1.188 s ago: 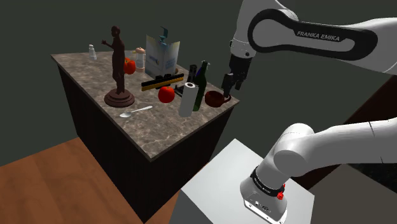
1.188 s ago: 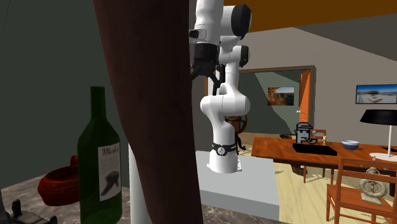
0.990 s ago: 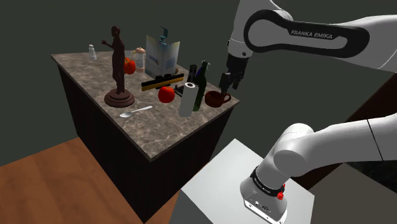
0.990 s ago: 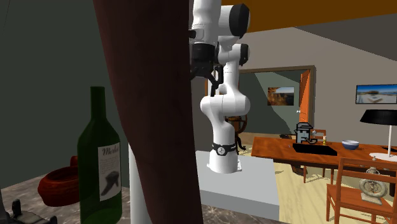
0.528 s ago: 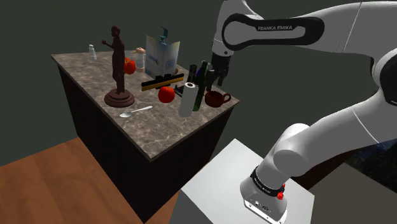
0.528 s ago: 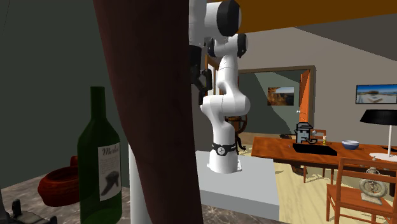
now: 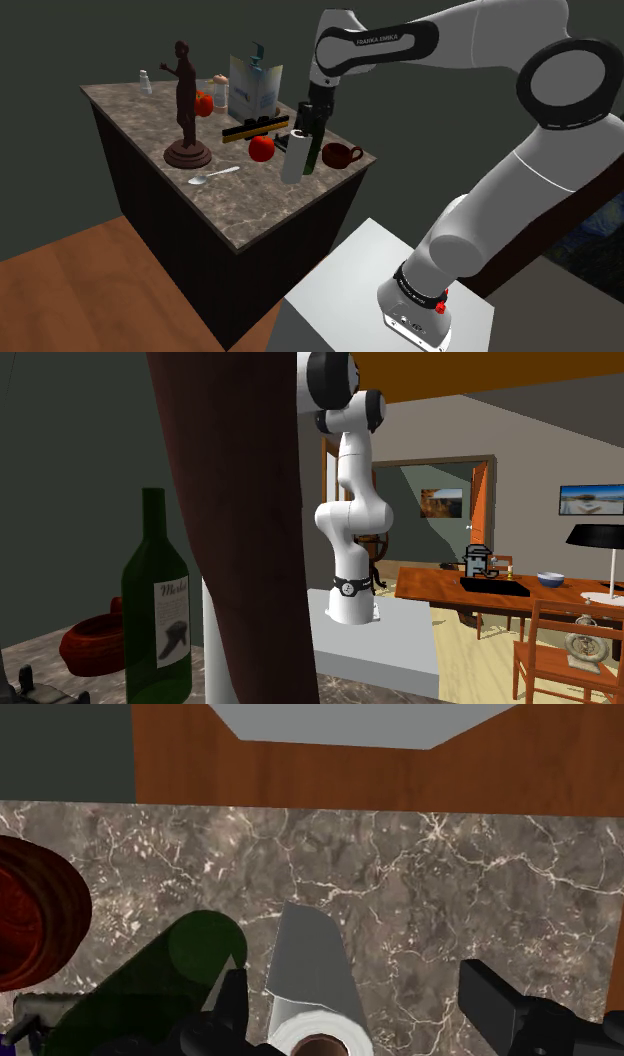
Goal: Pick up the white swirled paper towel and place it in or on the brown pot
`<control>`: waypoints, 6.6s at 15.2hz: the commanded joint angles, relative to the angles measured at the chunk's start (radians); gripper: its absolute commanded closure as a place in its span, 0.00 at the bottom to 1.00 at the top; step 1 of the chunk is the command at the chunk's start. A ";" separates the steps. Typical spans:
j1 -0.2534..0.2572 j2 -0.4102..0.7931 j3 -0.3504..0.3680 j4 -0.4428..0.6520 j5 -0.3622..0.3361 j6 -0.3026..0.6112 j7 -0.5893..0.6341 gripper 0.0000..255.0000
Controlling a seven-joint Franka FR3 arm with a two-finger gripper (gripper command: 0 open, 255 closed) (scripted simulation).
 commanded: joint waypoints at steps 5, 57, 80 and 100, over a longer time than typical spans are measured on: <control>-0.008 0.238 -0.014 0.214 0.053 0.037 -0.067 0.00; -0.010 0.226 -0.014 0.443 0.056 -0.203 -0.074 1.00; -0.229 0.358 -0.172 0.834 0.097 -0.461 -0.445 1.00; -0.374 0.495 -0.229 0.943 0.146 -0.437 -0.632 1.00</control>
